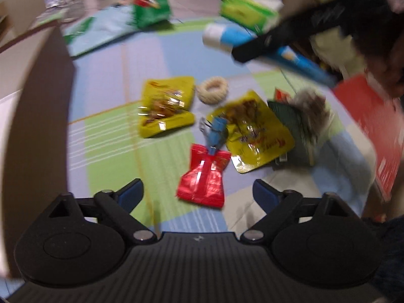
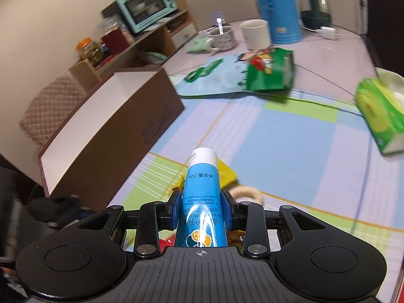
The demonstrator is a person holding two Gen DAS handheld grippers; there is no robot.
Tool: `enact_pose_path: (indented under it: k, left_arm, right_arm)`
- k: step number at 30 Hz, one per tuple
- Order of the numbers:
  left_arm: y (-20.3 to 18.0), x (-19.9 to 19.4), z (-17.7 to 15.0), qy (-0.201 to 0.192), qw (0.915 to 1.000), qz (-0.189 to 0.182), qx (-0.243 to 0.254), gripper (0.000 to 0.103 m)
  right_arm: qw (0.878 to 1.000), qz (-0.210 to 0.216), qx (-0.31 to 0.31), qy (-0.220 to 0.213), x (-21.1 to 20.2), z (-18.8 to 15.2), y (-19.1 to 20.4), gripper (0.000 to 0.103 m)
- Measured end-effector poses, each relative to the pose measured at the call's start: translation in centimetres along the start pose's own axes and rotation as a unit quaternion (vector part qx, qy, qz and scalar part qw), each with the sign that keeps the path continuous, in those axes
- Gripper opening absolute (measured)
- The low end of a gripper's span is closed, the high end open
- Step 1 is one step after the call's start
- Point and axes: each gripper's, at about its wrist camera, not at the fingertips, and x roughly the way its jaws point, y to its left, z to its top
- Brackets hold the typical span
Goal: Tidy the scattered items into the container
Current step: 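Reach the right gripper to the blue toothpaste tube and grasp it, then grasp the red candy with the left gripper while the right gripper holds the toothpaste, then carry the red candy and toothpaste tube over the box with both grippers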
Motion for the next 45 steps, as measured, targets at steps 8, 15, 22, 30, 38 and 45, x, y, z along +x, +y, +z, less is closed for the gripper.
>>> enact_pose_path:
  k: [8,15,22,30,38,45]
  left_arm:
    - [-0.3,4.1,0.8,0.032,0.9983,0.009,0.048,0.079]
    - [-0.8,5.5,0.8,0.033,0.9961,0.008,0.082,0.076]
    - [-1.5,4.7,0.4,0.03,0.9949,0.003,0.097,0.035]
    - [-3.3,1.2,-2.1,0.027,0.9972,0.019,0.067,0.025]
    - [-3.3,-5.6,-3.2,-0.039,0.9981,0.047,0.0,0.025]
    - [-0.9,-11.0,-2.1,-0.088,0.9926,0.083,-0.002,0.025]
  right_arm:
    - [0.999,-0.017,0.027,-0.004,-2.4,-2.0,-1.3,0.033]
    - [0.999,-0.027,0.038,-0.004,-4.0,-3.6,-1.9,0.033]
    - [0.999,-0.032,0.042,0.005,-5.0,-5.1,-2.4,0.033]
    - [0.999,-0.019,0.034,0.011,-5.3,-6.5,-2.2,0.033]
    - [1.0,0.001,0.008,-0.005,-6.2,-6.5,-0.8,0.032]
    - [1.0,0.011,-0.013,-0.02,-6.0,-5.5,2.3,0.032]
